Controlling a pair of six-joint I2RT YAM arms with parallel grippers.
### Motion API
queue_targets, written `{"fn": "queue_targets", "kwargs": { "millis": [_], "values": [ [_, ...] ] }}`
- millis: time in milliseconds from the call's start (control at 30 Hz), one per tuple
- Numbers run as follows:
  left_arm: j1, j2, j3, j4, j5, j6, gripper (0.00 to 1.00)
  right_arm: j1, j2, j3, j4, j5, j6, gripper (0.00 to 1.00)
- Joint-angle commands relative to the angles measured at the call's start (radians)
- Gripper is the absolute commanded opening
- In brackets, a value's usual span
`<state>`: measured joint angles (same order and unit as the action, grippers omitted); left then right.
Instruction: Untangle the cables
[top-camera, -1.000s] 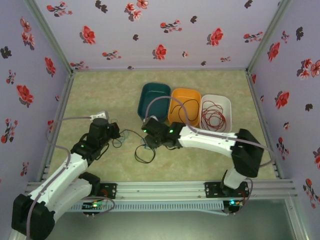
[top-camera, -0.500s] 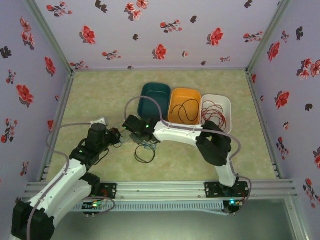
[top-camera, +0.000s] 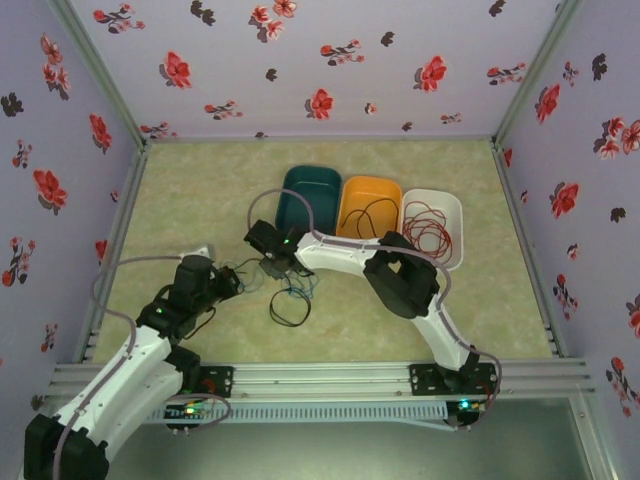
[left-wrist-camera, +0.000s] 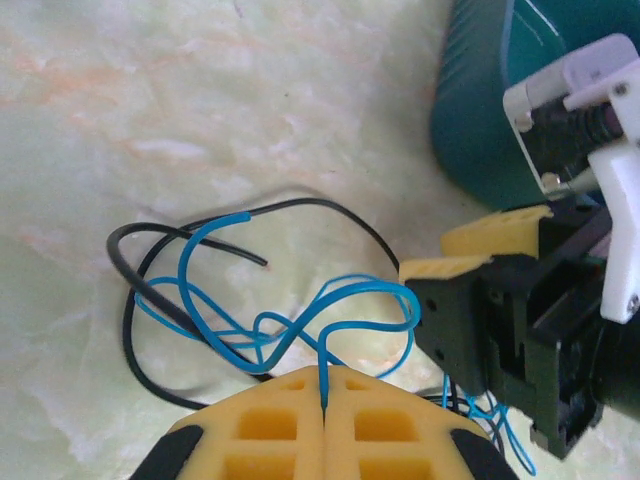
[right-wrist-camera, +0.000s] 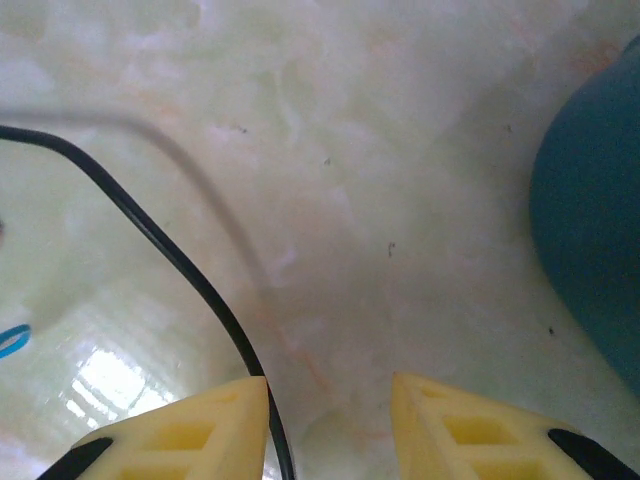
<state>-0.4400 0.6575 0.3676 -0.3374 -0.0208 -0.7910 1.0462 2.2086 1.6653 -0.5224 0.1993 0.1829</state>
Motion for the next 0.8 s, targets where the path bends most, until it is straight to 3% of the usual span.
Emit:
{"fn": "queue_targets", "kwargs": {
  "millis": [0, 200, 400, 767],
  "values": [
    [0.007, -0.015, 0.008, -0.056, 0.012, 0.01, 0.0, -0.011, 0.035, 0.042, 0.016, -0.021, -0.038, 0.38],
    [0.006, -0.013, 0.013, -0.077, 0.011, 0.014, 0.0, -0.018, 0.054, 0.067, 0.022, -0.098, -0.065, 0.38],
    [0.008, 0.003, 0.014, -0.08, 0.011, 0.017, 0.0, -0.02, 0.006, 0.016, 0.07, -0.181, -0.078, 0.44],
    [0.009, 0.002, 0.019, -0.096, 0.011, 0.018, 0.0, -0.034, 0.115, 0.115, 0.063, -0.138, -0.104, 0.43]
  ]
}}
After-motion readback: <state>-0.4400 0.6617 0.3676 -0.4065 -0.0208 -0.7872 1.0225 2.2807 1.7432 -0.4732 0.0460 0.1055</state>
